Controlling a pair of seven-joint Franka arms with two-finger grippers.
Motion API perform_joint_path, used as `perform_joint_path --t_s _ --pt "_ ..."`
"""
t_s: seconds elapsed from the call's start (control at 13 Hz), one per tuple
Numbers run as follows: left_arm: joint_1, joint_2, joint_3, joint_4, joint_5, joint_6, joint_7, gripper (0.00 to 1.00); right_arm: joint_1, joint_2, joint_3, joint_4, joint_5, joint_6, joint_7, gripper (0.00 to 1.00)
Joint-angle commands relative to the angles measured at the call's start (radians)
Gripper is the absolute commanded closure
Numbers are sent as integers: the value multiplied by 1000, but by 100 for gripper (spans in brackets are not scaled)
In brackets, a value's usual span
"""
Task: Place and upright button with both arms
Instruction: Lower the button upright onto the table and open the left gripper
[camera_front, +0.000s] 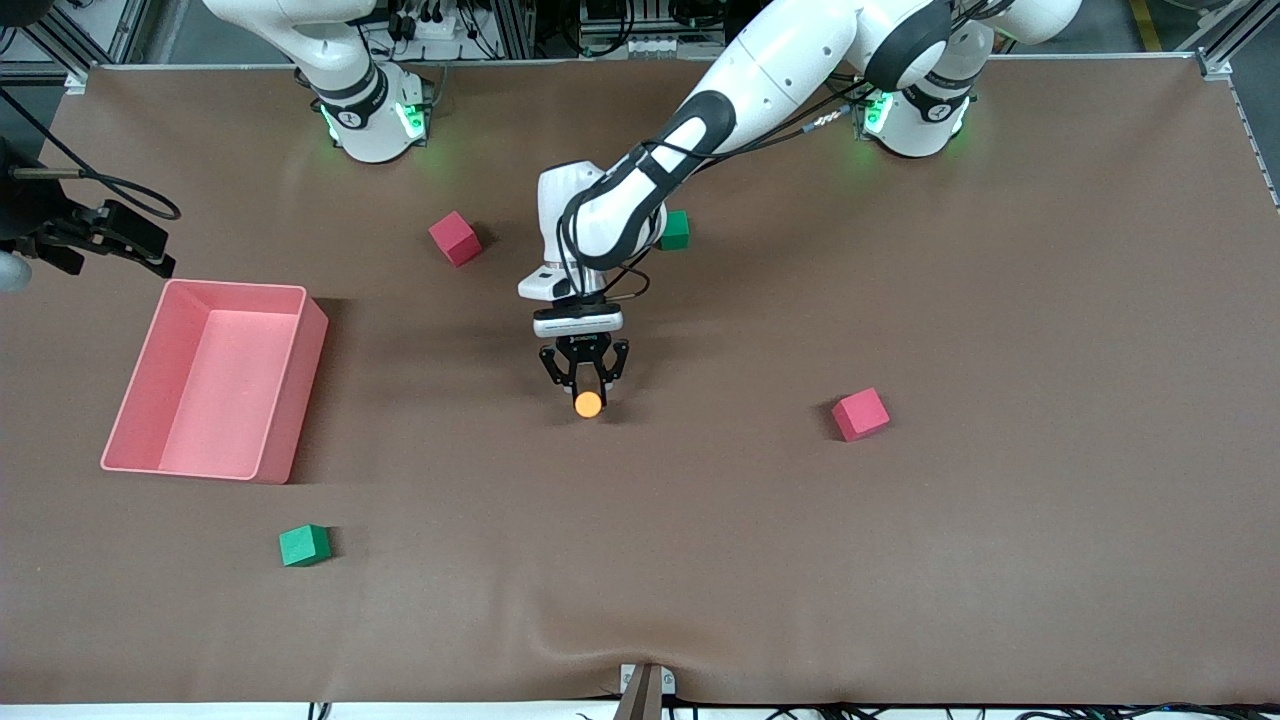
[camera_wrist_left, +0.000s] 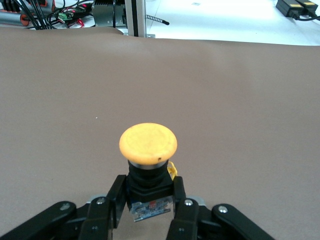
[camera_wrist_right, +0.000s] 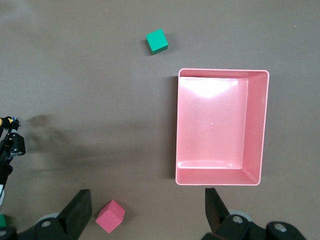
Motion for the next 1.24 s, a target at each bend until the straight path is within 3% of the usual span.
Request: perform_joint_path --t_s 0.0,0.46,0.93,1.16 --pt "-12 30 10 22 100 -10 -85 100 -5 11 3 23 -6 -17 -6 0" --pt "-9 67 35 22 236 -10 -100 100 -5 13 3 23 -6 -17 -6 0" --pt "-10 85 42 22 243 -10 -102 100 -6 11 3 21 -6 -18 -6 0" --pt "-12 92 45 22 243 -10 -140 90 -6 11 3 21 -6 -20 -6 0"
